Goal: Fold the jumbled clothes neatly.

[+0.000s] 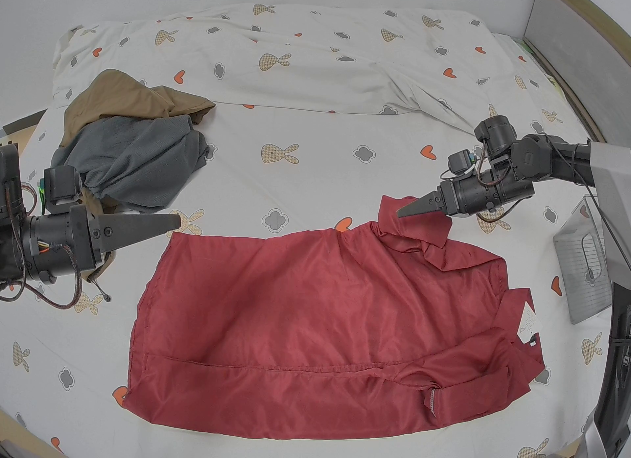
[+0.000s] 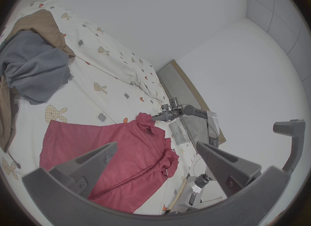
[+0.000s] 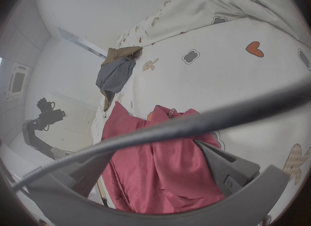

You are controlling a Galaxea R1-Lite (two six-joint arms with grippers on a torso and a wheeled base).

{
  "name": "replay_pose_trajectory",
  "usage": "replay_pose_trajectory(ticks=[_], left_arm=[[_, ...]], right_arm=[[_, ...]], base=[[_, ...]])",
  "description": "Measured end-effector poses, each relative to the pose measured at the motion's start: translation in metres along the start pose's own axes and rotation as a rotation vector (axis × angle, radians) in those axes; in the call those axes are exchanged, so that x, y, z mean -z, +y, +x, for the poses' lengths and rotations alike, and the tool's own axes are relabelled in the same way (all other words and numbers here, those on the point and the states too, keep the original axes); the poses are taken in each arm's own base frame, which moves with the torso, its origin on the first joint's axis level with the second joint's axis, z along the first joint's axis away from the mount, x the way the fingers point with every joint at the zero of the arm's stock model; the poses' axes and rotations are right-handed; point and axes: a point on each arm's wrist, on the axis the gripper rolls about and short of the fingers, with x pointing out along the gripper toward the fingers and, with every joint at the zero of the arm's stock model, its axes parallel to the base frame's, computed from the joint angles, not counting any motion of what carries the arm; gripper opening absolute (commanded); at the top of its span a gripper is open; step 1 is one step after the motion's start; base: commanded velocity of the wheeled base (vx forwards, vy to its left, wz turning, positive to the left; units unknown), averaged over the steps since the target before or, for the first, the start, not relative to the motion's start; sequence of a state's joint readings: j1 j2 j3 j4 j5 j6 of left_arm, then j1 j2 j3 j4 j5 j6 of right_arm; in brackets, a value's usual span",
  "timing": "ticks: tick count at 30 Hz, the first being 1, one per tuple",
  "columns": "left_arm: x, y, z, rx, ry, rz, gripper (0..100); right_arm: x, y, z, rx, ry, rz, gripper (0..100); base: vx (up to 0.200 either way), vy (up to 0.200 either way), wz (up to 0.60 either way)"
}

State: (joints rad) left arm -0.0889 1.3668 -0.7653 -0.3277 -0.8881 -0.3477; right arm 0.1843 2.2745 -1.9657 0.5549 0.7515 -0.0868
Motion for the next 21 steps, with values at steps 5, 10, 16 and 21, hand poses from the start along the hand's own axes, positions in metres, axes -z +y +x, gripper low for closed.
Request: replay_pose_trajectory(ticks=[5,10,16,21], left_arm=[[0.0,0.0,0.0,0.001,0.0,0.001,100],[0.0,0.0,0.0,0.0,0.001,-0.001,100],[0.001,0.003,0.002,-0.002,0.008,0.003,100],[0.003,0.01,0.006,-0.029,0.019,0.135,100]], right_arm=[[0.009,-0.002,0.007,0.069,0.044,0.002,0],[0.018,-0.001,0.015,0.099,0.086,0.014,0],[0.015,0.011,0.009,0.106,0.075,0.001,0],[0.01,0.029,-0.003,0.099,0.053,-0.027,0]], base=[[0.0,0.0,0.0],[0.0,0.0,0.0],[0.0,0.0,0.0],[0.0,0.0,0.0]])
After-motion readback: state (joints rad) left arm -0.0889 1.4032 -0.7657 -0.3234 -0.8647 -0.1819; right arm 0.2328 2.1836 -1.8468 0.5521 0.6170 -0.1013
